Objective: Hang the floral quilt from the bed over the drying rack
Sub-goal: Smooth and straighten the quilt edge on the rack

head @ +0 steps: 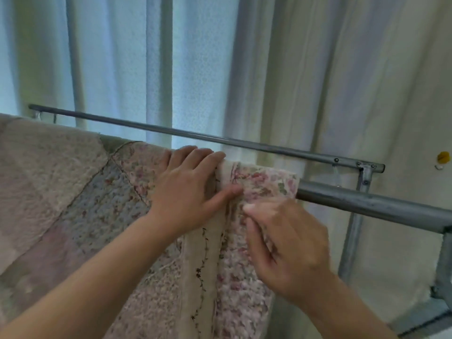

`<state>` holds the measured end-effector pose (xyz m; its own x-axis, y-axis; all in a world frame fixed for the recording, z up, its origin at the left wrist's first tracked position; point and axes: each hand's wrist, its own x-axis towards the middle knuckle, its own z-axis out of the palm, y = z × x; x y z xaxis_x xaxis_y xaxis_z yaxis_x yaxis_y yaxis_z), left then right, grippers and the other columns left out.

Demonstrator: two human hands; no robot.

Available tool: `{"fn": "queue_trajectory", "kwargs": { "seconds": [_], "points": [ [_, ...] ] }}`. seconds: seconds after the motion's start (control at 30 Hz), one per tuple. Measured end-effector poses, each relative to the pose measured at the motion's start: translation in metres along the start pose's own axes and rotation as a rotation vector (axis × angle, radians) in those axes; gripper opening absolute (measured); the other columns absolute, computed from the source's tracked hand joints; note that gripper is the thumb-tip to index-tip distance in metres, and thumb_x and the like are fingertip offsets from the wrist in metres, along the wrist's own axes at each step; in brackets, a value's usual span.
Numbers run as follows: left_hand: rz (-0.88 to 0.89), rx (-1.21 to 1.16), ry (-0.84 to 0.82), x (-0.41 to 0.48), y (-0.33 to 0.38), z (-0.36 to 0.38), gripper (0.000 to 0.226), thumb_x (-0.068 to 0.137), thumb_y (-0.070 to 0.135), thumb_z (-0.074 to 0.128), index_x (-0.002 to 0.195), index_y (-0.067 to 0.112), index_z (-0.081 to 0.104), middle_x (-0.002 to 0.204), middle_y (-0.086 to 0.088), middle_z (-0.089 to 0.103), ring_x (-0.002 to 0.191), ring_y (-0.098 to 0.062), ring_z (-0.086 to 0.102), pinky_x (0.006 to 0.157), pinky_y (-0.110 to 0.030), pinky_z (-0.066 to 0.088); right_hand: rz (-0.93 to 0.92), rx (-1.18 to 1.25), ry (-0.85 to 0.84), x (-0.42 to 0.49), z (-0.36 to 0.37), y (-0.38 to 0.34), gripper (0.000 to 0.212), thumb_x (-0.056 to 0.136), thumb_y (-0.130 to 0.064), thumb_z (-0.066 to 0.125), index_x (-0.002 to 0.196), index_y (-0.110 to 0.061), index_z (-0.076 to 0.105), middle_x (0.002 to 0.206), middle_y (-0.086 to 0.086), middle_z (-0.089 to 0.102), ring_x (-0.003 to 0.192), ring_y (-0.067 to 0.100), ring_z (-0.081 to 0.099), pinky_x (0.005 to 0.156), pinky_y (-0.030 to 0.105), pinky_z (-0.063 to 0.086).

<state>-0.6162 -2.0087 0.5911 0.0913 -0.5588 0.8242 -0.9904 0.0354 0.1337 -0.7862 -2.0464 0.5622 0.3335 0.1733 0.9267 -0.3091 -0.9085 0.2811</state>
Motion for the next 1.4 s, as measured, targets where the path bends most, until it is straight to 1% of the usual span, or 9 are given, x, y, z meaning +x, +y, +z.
{"fn": "queue_trajectory", "kwargs": {
  "seconds": [0.07,0.2,0.33,0.47,0.63,0.73,0.87,1.1,1.4],
  "points": [
    [0.001,0.033,-0.009,-0.003,0.017,0.004,0.074,0.074,0.07,0.034,0.123,0.017,0.054,0.123,-0.004,0.058,0.121,-0.031,0.043,0.099,-0.055,0.032,0.14,0.169,0.103,-0.032,-0.008,0.008,0.009,0.088,-0.014,0.05,0.087,-0.014,0.059,0.073,-0.002,0.063,0.071,0.006,0.055,0.069,0.009,0.04],
    [0.007,0.051,-0.004,-0.006,0.049,0.013,0.071,0.075,0.067,0.036,0.126,0.019,0.051,0.127,-0.002,0.055,0.124,-0.029,0.041,0.1,-0.059,0.029,0.84,0.649,0.287,-0.065,0.007,0.028,0.024,0.082,-0.016,0.055,0.083,-0.04,0.053,0.072,-0.008,0.058,0.067,0.009,0.057,0.059,0.017,0.046],
    [0.012,0.053,0.041,-0.006,0.068,0.018,0.068,0.075,0.066,0.036,0.123,0.02,0.053,0.125,0.0,0.056,0.122,-0.027,0.043,0.1,-0.058,0.028,1.118,0.979,-0.059,-0.068,0.033,0.051,0.029,0.069,-0.034,0.073,0.093,-0.031,0.056,0.087,-0.006,0.065,0.083,0.012,0.061,0.069,0.025,0.05],
    [-0.08,0.089,-0.004,-0.008,0.088,0.023,0.082,0.067,0.073,0.043,0.13,0.02,0.044,0.135,-0.002,0.046,0.132,-0.027,0.029,0.104,-0.059,0.021,1.084,1.098,-0.412,-0.073,0.049,0.046,0.019,0.083,-0.035,0.052,0.093,-0.028,0.067,0.089,-0.01,0.07,0.095,0.01,0.064,0.08,0.035,0.053],
    [-0.123,0.174,0.026,-0.022,0.1,0.032,0.078,0.068,0.028,0.066,0.138,0.013,0.034,0.142,-0.017,0.035,0.132,-0.037,0.027,0.102,-0.057,0.028,0.975,1.107,-0.297,-0.085,0.059,0.035,0.034,0.087,0.0,0.045,0.064,-0.014,0.066,0.065,-0.009,0.067,0.077,-0.006,0.058,0.063,0.031,0.05],
    [-0.065,0.191,0.142,-0.036,0.089,0.029,0.07,0.061,0.016,0.068,0.126,0.006,0.046,0.108,-0.021,0.058,0.088,-0.037,0.057,0.068,-0.043,0.049,1.028,0.972,-0.33,-0.085,0.066,0.041,0.041,0.089,-0.007,0.049,0.053,-0.02,0.064,0.052,-0.013,0.062,0.052,-0.003,0.051,0.05,0.019,0.039],
    [-0.077,0.087,0.054,-0.057,0.072,0.035,0.048,0.063,0.009,0.057,0.111,0.004,0.048,0.062,-0.01,0.059,0.039,-0.026,0.05,0.036,-0.027,0.038,1.081,0.886,-0.215,-0.067,0.062,0.06,0.04,0.09,-0.012,0.052,0.057,-0.025,0.069,0.057,-0.015,0.068,0.056,-0.001,0.061,0.051,0.015,0.046],
    [-0.178,0.027,-0.133,-0.08,0.068,0.074,0.04,0.08,0.029,0.055,0.112,0.008,0.041,0.076,-0.01,0.063,0.063,-0.032,0.059,0.049,-0.029,0.03,0.976,0.969,-0.285,-0.056,0.041,0.064,0.018,0.073,-0.015,0.068,0.066,-0.031,0.072,0.069,-0.015,0.072,0.069,0.0,0.066,0.057,0.013,0.05],
    [-0.101,-0.23,-0.078,-0.071,0.071,0.068,0.021,0.077,0.017,0.056,0.078,0.017,0.035,0.051,0.008,0.033,0.044,-0.025,0.042,0.042,-0.03,0.02,0.917,1.032,-0.404,-0.077,0.036,0.067,0.036,0.084,-0.01,0.062,0.063,-0.037,0.072,0.065,-0.022,0.069,0.065,-0.009,0.062,0.055,0.007,0.044]
  ]
}}
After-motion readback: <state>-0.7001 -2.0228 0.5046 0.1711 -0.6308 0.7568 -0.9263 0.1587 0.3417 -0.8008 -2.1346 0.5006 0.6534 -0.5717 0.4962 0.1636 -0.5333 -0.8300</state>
